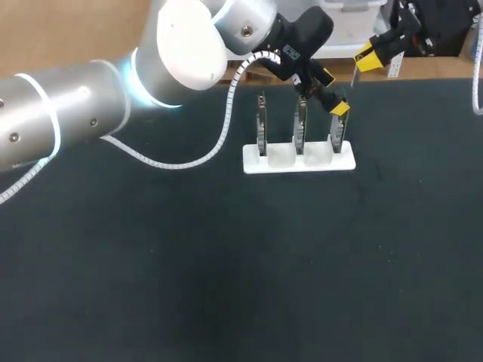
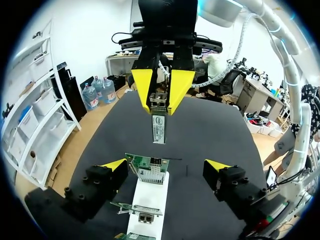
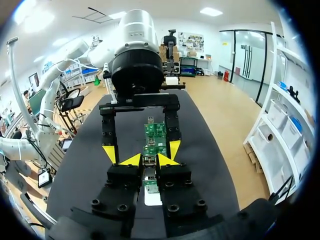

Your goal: Pick up the optical module with the left hand, and insert it into the network port with the right hand.

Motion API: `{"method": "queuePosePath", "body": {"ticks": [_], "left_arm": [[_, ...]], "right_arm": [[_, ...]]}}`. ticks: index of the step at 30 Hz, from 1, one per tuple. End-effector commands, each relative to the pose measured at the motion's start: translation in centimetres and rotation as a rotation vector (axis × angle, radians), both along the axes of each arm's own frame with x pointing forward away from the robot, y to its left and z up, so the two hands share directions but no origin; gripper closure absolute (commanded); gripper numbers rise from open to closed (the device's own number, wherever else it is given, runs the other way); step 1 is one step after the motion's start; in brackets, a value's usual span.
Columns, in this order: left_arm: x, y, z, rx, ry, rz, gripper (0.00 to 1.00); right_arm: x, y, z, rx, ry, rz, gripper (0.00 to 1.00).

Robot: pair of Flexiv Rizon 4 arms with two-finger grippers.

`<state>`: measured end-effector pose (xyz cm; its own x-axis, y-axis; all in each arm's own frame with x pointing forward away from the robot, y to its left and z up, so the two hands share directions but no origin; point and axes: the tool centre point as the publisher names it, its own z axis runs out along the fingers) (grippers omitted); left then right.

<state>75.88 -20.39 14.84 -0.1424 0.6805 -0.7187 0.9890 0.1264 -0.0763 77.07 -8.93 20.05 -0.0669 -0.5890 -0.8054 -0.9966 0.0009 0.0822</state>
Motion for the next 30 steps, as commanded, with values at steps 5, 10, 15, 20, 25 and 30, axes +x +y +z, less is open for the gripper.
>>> {"method": "queuePosePath", "body": {"ticks": [5, 10, 15, 20, 25, 30], "left_arm": [[0.6, -0.1, -0.3, -0.008, 0.004, -0.010, 0.00], [0.8, 0.1, -0.2, -0.010, 0.003, -0.014, 0.00], [0.9, 0.2, -0.4, -0.016, 0.006, -0.012, 0.00], [0.8, 0.3, -0.5, -0.023, 0.013, -0.010, 0.00], [0.8, 0.3, -0.5, -0.023, 0.013, -0.010, 0.00], [0.8, 0.3, -0.5, -0.023, 0.013, -0.010, 0.00]], "right_arm": [[0.3, 0.3, 0.0, -0.008, 0.004, 0.003, 1.00], [0.4, 0.6, 0.0, -0.008, 0.007, 0.007, 1.00], [0.4, 0.8, -0.2, -0.010, 0.011, 0.009, 1.00], [0.4, 1.0, -0.4, -0.013, 0.018, 0.015, 1.00], [0.6, 1.2, -0.7, -0.016, 0.026, 0.026, 1.00], [0.9, 1.4, -1.2, -0.023, 0.032, 0.031, 1.00]]}}
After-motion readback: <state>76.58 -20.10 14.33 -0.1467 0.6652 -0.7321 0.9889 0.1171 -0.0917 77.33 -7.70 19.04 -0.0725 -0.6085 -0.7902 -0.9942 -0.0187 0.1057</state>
